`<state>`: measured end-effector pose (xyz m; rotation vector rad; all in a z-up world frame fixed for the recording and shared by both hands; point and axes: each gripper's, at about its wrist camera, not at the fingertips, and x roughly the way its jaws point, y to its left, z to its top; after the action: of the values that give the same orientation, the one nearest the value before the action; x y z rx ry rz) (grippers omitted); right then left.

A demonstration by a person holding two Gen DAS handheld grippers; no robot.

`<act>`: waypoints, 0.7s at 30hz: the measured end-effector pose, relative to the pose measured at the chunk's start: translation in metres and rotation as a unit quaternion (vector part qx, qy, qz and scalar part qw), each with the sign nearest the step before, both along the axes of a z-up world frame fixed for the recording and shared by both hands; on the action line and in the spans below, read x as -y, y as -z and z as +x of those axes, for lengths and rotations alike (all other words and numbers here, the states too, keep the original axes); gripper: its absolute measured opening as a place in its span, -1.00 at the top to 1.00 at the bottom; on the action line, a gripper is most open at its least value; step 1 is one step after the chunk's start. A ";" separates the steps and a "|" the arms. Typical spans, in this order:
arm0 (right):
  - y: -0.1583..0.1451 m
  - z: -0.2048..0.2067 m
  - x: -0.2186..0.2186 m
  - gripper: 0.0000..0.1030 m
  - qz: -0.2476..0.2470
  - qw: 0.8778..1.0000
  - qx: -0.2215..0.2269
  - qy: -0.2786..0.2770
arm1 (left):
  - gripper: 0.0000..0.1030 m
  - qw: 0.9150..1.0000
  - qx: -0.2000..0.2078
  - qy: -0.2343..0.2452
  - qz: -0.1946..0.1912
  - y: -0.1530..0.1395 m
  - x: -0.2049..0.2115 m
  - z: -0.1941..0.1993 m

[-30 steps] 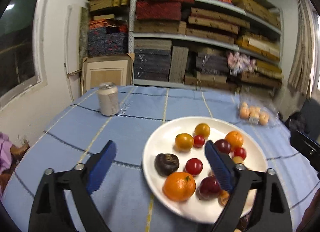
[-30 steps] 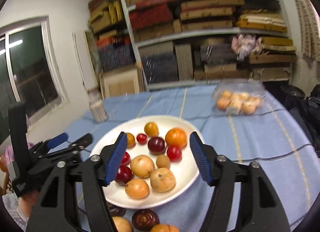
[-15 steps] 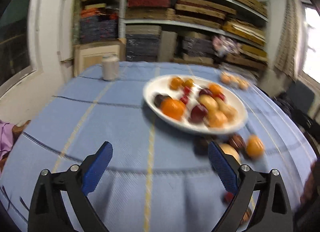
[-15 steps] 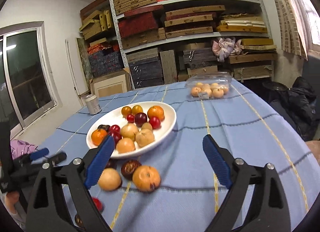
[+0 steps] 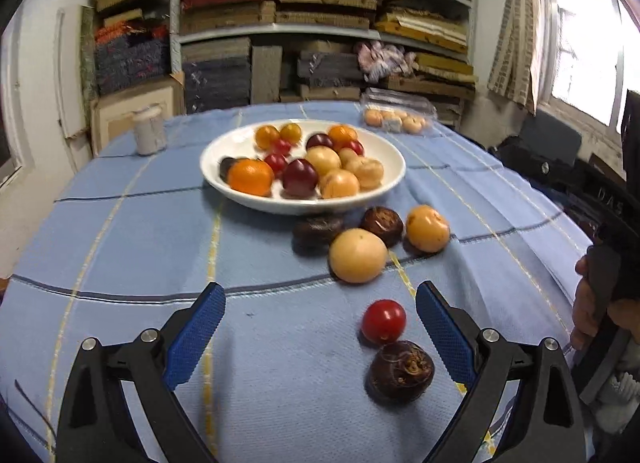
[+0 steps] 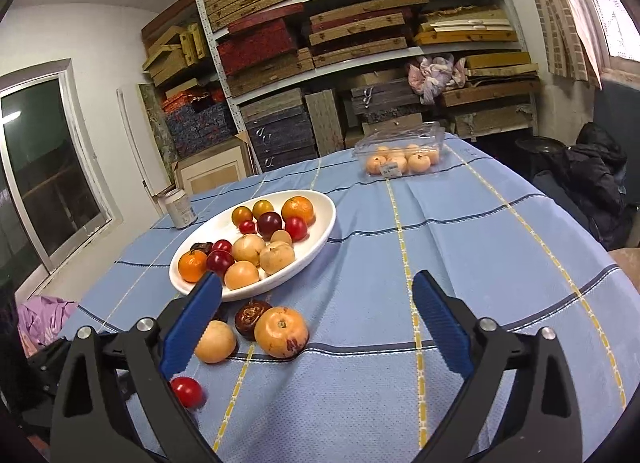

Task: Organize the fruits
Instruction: 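Move the left tool to a red tomato and close around it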

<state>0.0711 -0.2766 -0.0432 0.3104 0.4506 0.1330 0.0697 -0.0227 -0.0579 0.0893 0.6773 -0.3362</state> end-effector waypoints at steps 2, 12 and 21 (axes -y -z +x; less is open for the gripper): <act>0.001 0.002 0.001 -0.83 0.002 1.000 -0.006 0.003 | -0.88 1.000 -0.006 0.010 0.013 0.002 0.007 0.004; 0.005 0.007 0.004 -0.85 0.021 0.999 -0.026 0.000 | -0.88 0.996 -0.054 0.014 0.064 0.022 0.027 0.027; 0.008 0.009 0.005 -0.85 0.028 0.999 -0.033 -0.001 | -0.87 0.996 -0.063 -0.051 0.038 0.022 -0.010 0.040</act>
<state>0.0801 -0.2814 -0.0509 0.3695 0.5137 0.1377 0.1100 -0.0130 -0.0798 0.1065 0.8179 -0.2188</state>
